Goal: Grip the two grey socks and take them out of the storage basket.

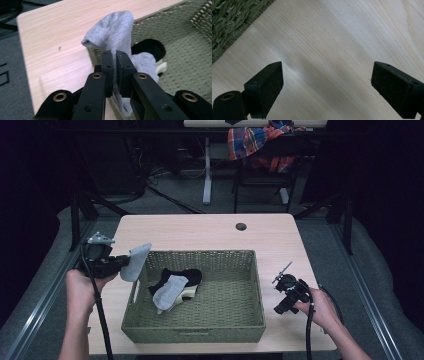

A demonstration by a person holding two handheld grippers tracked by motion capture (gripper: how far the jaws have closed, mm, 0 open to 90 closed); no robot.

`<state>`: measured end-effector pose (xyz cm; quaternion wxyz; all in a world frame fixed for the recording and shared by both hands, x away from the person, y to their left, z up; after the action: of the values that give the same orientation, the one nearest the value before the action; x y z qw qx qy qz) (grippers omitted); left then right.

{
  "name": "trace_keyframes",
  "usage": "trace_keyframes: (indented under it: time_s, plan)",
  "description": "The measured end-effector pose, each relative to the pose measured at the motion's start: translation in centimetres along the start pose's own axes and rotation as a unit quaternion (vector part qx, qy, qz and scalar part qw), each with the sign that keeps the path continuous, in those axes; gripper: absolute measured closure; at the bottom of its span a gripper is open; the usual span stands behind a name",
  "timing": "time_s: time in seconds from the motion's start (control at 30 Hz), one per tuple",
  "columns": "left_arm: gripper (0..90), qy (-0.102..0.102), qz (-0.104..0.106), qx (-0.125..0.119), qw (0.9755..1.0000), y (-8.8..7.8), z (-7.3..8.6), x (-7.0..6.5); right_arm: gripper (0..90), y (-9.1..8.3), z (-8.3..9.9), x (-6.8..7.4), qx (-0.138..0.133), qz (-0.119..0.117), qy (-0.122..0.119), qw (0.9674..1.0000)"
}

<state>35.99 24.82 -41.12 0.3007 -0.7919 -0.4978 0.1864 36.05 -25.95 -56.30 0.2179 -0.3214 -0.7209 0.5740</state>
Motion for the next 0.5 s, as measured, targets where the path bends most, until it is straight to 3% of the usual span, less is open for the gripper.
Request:
trace_keyframes:
  time_s: [0.07,0.4,0.5]
  plan:
    - [85.7,-0.001,-0.02,0.005,0.9998,-0.3,0.3,0.8,10.4,0.1,0.0,0.1,-0.006,-0.005,0.004,1.0]
    - [85.7,-0.024,-0.047,0.004,0.9986,-0.9,1.2,2.8,10.4,0.2,0.0,0.1,-0.006,-0.006,0.004,1.0]
    - [85.7,-0.025,-0.072,0.011,0.997,-0.9,1.6,3.5,10.4,0.2,0.0,0.1,-0.005,-0.008,0.005,0.9999]
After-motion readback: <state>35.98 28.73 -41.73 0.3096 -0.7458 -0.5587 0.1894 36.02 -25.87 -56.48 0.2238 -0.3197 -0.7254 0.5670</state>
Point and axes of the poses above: each handheld gripper's, and its own axes: y roughly forward along the jaws, z roughly out of its underside, x roughly to its left, the point moved 4 cm from there along y, roughly forward along the jaws, and after that the axes turned 5 degrees about -x, right-handed, at the moved point
